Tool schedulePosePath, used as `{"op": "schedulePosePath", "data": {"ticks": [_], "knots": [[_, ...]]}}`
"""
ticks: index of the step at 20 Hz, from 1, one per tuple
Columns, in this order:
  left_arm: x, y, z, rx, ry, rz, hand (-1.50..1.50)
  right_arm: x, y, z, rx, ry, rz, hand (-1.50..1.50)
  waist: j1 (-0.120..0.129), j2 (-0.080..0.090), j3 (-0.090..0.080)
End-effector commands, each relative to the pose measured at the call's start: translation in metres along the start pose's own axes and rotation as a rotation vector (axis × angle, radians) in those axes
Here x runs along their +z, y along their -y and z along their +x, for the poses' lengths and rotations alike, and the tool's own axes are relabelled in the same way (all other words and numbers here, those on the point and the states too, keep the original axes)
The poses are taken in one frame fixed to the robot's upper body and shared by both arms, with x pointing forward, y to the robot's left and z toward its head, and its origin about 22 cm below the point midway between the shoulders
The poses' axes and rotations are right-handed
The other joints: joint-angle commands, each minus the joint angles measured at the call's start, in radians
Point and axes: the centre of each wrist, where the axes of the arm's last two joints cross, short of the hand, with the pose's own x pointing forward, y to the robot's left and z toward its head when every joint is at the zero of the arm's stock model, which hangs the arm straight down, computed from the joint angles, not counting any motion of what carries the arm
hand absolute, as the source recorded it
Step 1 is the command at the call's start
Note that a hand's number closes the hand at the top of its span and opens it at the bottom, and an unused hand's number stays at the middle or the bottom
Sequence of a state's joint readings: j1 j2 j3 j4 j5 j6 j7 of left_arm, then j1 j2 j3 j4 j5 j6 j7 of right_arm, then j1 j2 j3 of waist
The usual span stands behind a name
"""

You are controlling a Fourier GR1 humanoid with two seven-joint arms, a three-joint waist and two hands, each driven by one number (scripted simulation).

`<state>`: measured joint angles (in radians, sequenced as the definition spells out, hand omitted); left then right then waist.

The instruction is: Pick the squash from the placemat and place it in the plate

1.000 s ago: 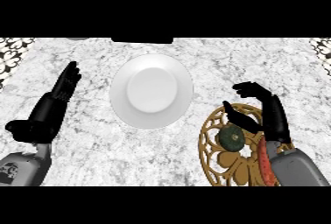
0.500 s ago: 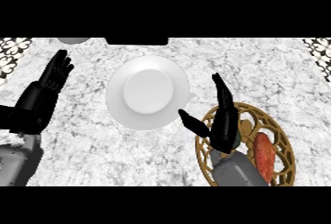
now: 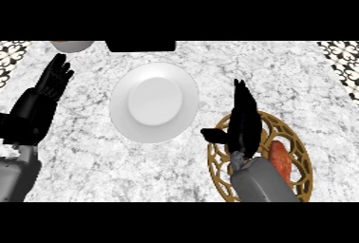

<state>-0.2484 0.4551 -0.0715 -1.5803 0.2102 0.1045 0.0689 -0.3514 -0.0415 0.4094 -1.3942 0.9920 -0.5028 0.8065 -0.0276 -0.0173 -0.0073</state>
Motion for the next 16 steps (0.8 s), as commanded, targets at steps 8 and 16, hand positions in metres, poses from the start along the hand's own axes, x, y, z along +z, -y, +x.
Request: {"op": "schedulePosePath", "data": {"ticks": [8, 16], "knots": [[-0.004, -0.005, -0.002, 0.01, 0.001, 0.008, 0.0, -0.002, 0.034, 0.057, 0.365, -0.358, 0.347, -1.5, 0.005, 0.011, 0.004], [-0.001, 0.001, 0.0, 0.005, 0.006, -0.019, 0.0, -0.001, 0.045, 0.053, 0.43, -0.445, 0.317, -1.5, 0.019, 0.012, 0.006]]}}
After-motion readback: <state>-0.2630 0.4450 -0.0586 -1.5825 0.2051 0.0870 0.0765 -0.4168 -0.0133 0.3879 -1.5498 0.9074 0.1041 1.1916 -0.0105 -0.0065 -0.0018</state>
